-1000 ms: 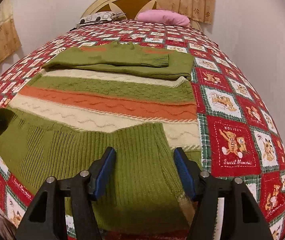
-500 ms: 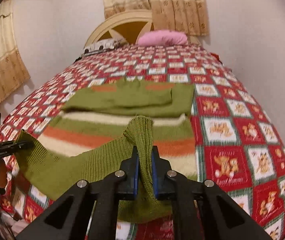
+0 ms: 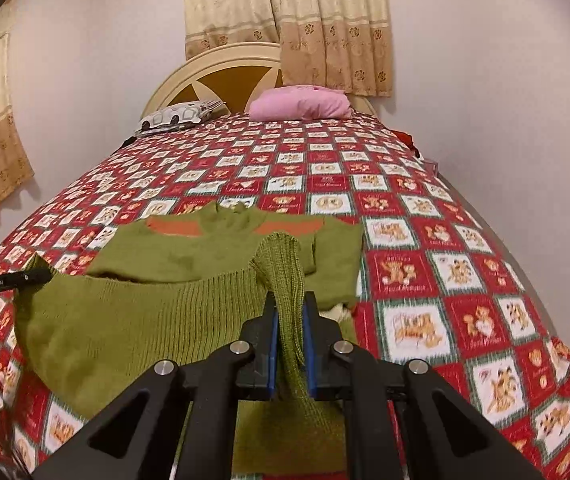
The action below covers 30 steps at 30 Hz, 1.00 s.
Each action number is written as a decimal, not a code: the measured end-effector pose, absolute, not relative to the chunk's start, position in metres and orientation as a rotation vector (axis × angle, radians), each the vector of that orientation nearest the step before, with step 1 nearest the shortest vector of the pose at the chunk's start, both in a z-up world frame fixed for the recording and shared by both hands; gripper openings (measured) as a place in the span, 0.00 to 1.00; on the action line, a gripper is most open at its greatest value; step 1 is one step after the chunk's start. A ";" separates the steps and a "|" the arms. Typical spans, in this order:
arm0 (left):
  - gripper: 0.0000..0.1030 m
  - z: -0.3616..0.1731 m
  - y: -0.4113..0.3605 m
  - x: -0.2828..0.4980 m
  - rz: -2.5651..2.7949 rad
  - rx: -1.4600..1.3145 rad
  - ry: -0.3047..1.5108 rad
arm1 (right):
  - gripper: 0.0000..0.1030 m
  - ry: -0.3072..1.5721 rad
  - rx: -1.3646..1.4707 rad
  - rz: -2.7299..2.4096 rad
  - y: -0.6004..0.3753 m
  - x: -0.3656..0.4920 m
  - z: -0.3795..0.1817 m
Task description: Fold small clothes
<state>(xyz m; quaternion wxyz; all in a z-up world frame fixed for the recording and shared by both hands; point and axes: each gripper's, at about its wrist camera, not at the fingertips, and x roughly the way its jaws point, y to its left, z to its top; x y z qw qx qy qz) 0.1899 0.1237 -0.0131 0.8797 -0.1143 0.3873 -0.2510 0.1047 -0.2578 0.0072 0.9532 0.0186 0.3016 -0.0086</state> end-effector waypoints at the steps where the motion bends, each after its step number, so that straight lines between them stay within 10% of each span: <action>1: 0.09 -0.012 0.124 0.194 -0.516 -0.242 0.807 | 0.10 0.613 0.033 -0.018 -0.258 0.112 0.009; 12: 0.07 -0.017 0.116 0.242 -0.532 -0.168 0.881 | 0.10 0.673 -0.003 -0.043 -0.260 0.166 -0.004; 17: 0.60 -0.038 0.103 0.223 -0.542 -0.066 0.914 | 0.10 0.702 -0.020 -0.037 -0.258 0.162 -0.019; 30: 0.56 -0.075 0.072 0.212 -0.496 0.047 0.969 | 0.10 0.744 0.028 -0.035 -0.263 0.155 -0.038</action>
